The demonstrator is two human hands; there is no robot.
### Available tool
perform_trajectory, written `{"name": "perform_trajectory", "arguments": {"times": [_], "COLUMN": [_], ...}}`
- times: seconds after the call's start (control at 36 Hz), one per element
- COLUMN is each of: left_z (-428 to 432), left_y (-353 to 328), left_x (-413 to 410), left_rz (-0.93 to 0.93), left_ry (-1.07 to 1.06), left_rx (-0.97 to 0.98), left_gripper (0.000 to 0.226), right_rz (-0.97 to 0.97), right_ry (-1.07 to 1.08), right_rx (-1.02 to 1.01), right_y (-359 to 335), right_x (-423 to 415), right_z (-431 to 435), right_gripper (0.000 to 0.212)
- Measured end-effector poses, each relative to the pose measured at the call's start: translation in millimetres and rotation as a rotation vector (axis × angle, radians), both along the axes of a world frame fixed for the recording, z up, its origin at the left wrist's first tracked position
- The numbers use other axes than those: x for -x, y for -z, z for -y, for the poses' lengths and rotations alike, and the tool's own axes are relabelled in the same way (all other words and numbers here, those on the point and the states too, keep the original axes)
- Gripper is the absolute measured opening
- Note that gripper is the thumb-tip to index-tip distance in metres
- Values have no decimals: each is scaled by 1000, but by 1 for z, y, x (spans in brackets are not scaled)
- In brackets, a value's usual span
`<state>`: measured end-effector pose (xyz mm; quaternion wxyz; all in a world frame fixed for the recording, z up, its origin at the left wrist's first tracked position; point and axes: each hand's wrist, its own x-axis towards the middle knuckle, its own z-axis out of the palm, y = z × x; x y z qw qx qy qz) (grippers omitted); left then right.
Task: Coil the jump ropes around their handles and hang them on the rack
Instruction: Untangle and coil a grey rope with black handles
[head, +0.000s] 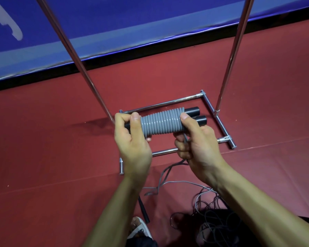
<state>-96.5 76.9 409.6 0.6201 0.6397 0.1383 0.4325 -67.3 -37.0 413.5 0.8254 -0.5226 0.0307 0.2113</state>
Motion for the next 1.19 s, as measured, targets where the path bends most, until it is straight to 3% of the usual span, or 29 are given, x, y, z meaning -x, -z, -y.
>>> {"name": "perform_trajectory", "arguments": {"times": [0.19, 0.31, 0.53, 0.61, 0.69, 0.86, 1.06, 1.19], "left_z": [-5, -4, -20, -17, -17, -19, -28, -33], "left_y": [1, 3, 5, 9, 12, 14, 16, 13], "left_x": [-2, -4, -2, 0, 1, 1, 2, 3], "left_rz": [-29, -43, -105, -131, -158, -163, -201, -185], "left_ry": [32, 33, -181, -168, -149, -174, -152, -192], "left_rx": [133, 180, 27, -64, -139, -92, -182, -184], "left_gripper": [22, 25, 25, 25, 25, 28, 25, 27], "right_rz": [47, 96, 302, 262, 260, 300, 569, 692], "right_ry": [-56, -107, -316, -264, -147, -35, -61, -287], "right_rx": [62, 155, 408, 361, 468, 525, 880, 1001], "right_y": [0, 2, 12, 11, 13, 12, 3, -11], "right_x": [-1, -4, 0, -4, -8, -13, -13, -10], "right_z": [-2, 0, -2, -2, 0, 6, 12, 16], "right_gripper": [35, 46, 79, 69, 55, 52, 53, 25]}}
